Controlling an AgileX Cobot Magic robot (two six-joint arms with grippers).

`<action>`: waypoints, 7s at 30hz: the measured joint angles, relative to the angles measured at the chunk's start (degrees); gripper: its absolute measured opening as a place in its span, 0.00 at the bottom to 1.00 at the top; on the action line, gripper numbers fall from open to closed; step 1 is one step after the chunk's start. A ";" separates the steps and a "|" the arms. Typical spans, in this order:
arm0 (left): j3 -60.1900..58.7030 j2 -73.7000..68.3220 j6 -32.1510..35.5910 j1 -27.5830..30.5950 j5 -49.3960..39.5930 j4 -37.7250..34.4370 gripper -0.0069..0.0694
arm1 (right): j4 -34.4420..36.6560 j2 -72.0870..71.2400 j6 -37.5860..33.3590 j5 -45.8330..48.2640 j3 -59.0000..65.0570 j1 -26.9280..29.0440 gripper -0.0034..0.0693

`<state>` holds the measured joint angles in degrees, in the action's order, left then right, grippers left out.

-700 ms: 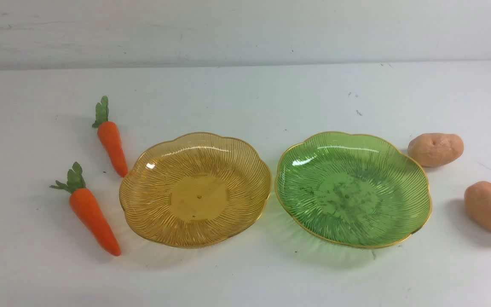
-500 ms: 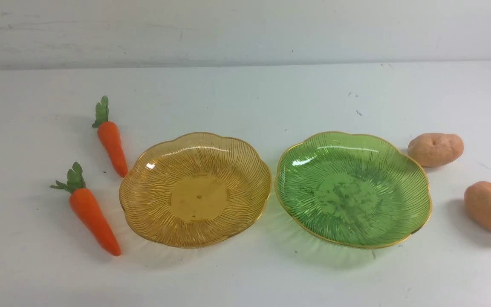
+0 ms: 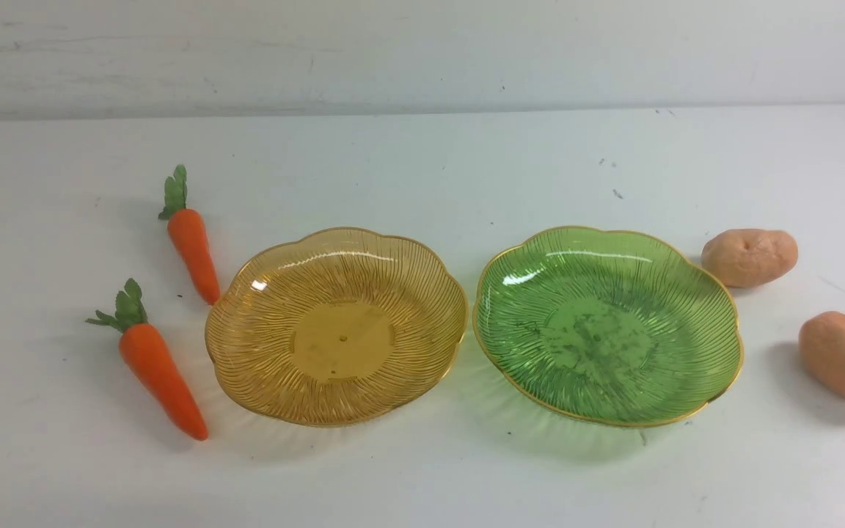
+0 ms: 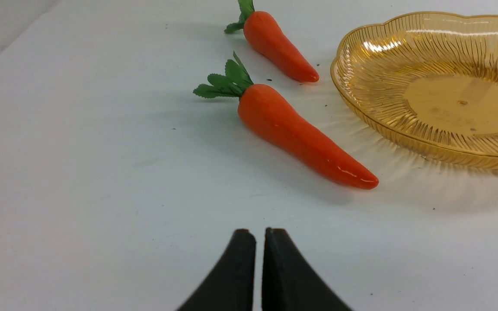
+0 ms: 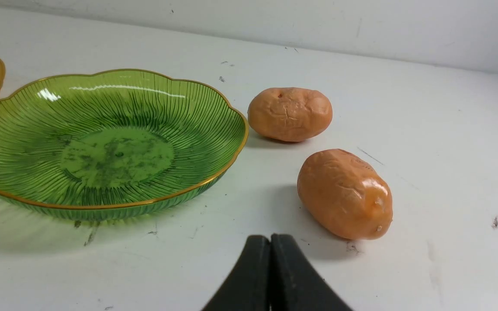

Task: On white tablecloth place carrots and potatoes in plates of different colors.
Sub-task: 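Put the potato onto the plate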

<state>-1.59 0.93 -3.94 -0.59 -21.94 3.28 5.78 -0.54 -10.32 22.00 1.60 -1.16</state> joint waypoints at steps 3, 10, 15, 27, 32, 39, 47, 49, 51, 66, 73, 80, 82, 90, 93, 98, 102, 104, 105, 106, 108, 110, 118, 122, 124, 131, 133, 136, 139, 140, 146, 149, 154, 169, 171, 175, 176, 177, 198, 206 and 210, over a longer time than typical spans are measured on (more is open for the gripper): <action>0.00 0.00 0.00 0.00 0.00 0.00 0.11 | 0.00 0.00 0.00 0.00 0.00 0.00 0.03; 0.00 0.00 0.00 0.00 0.00 0.00 0.11 | 0.00 0.00 0.00 0.00 0.00 0.00 0.03; 0.00 0.00 0.00 0.00 0.00 0.00 0.11 | 0.00 0.00 0.00 0.00 0.00 0.00 0.03; 0.00 0.00 0.00 0.00 0.00 0.00 0.11 | 24.89 0.00 11.68 -0.57 0.00 0.00 0.03; 0.00 0.00 0.00 0.00 0.00 0.00 0.11 | 50.35 0.00 20.24 -3.03 0.00 0.00 0.03; 0.00 0.00 0.00 0.00 0.00 0.00 0.11 | 55.01 3.77 -12.80 -3.69 -19.92 -0.26 0.03; 0.00 0.00 0.00 0.00 -0.05 0.00 0.11 | 5.22 41.76 11.75 30.92 -40.33 2.09 0.03; 0.00 0.00 0.00 0.00 -0.05 0.00 0.11 | -6.71 51.90 20.49 35.19 -42.66 2.29 0.03; 0.00 0.00 0.00 0.00 -0.05 0.00 0.11 | -13.57 59.83 25.20 36.10 -45.93 2.36 0.03; 0.00 0.00 0.00 0.00 -0.05 0.00 0.11 | -20.77 94.10 26.47 39.08 -70.24 2.36 0.15; 0.00 0.00 0.00 0.00 -0.05 0.00 0.11 | -17.44 99.76 21.66 34.83 -70.44 2.36 0.77; 0.00 0.00 0.00 0.00 -0.05 0.00 0.11 | -21.72 105.98 21.46 30.60 -70.45 2.36 1.00; 0.00 0.00 0.00 0.00 -0.05 0.00 0.11 | -22.22 107.96 21.46 30.46 -70.45 2.36 1.00; 0.00 0.00 0.00 0.00 -0.05 0.00 0.11 | -21.35 110.31 17.40 31.10 -71.11 2.36 0.86; 0.00 0.00 0.00 0.00 -0.05 0.00 0.11 | -20.38 110.31 16.40 32.63 -71.97 2.42 0.86; 0.00 0.00 0.00 0.00 -0.05 0.00 0.11 | -19.20 109.97 15.78 43.56 -78.69 2.42 0.86; 0.00 0.00 0.00 0.00 -0.05 0.00 0.11 | -16.19 107.14 16.60 46.88 -87.14 2.42 0.86; 0.00 0.00 0.00 0.00 -0.05 0.00 0.11 | -11.89 105.06 16.61 46.93 -89.43 2.42 0.86; 0.00 0.00 0.00 0.00 -0.05 0.00 0.11 | -10.52 104.44 16.56 46.93 -89.87 2.42 0.86; 0.00 0.00 0.00 0.00 -0.05 0.00 0.11 | -8.34 103.22 16.37 47.06 -90.35 2.26 0.86; 0.00 0.00 0.00 0.00 -0.05 0.00 0.11 | -2.39 101.51 14.92 47.82 -90.89 1.57 0.86; 0.00 0.00 0.00 0.00 -0.05 0.00 0.11 | 2.22 100.63 12.95 48.47 -91.03 0.32 0.86; 0.00 0.00 0.00 0.00 -0.05 0.00 0.11 | 7.58 104.43 7.35 48.62 -91.03 -10.97 0.86; 0.00 0.00 0.00 0.00 -0.05 0.00 0.11 | 4.04 107.76 7.05 45.98 -91.03 -15.69 0.86; 0.00 0.00 0.00 0.00 -0.05 0.00 0.11 | 2.27 109.54 7.05 44.38 -91.03 -17.33 0.86; 0.00 0.00 0.00 0.00 -0.05 0.00 0.11 | -4.21 112.16 7.15 41.76 -91.17 -18.56 0.99; 0.00 0.00 0.00 0.00 -0.05 0.00 0.11 | -6.90 112.16 7.15 42.14 -91.82 -18.51 1.00; 0.00 0.00 0.00 0.00 -0.05 0.00 0.11 | -9.99 112.16 7.46 43.48 -93.75 -18.05 1.00; 0.00 0.00 0.00 0.00 -0.05 0.00 0.11 | -11.12 112.16 7.73 45.34 -96.20 -17.01 0.96; 0.00 0.00 0.00 0.00 -0.05 0.00 0.11 | -11.34 112.16 7.73 46.08 -97.35 -16.34 0.93; 0.00 0.00 0.00 0.00 -0.05 0.00 0.11 | -11.35 112.16 8.94 46.66 -101.59 -10.96 0.59; 0.00 0.00 0.00 0.00 -0.05 0.00 0.11 | -11.29 112.16 14.88 44.81 -102.08 -5.94 0.32; 0.00 0.00 0.00 0.00 -0.05 0.00 0.11 | -10.44 113.86 28.15 42.61 -102.27 0.09 0.07; 0.00 0.00 0.00 0.00 -0.05 0.00 0.11 | -2.43 121.65 43.63 38.06 -102.32 3.13 0.56; 0.00 0.00 0.00 0.00 -0.05 0.00 0.11 | 0.20 123.13 47.38 38.26 -102.32 3.13 0.73; 0.00 0.00 0.00 0.00 -0.05 0.00 0.11 | 1.14 125.55 54.89 37.05 -102.32 3.13 0.95; 0.00 0.00 0.00 0.00 -0.05 0.00 0.11 | 1.14 126.02 56.17 36.40 -102.32 3.13 0.97; 0.00 0.00 0.00 0.00 -0.05 0.00 0.11 | 1.14 126.43 57.19 35.72 -102.32 3.13 0.98; 0.00 0.00 0.00 0.00 -0.05 0.00 0.11 | 9.02 128.70 25.63 47.57 -122.07 5.38 0.74; 0.00 0.00 0.00 0.00 -0.05 0.00 0.11 | 13.43 120.00 9.44 48.83 -104.93 -3.88 0.74; 0.00 0.00 0.00 0.00 -0.05 0.00 0.11 | 4.10 119.88 8.44 49.23 -102.72 -8.35 0.74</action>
<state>-1.59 0.93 -3.94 -0.59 -21.98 3.28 9.88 119.34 -1.88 71.23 -101.12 -9.51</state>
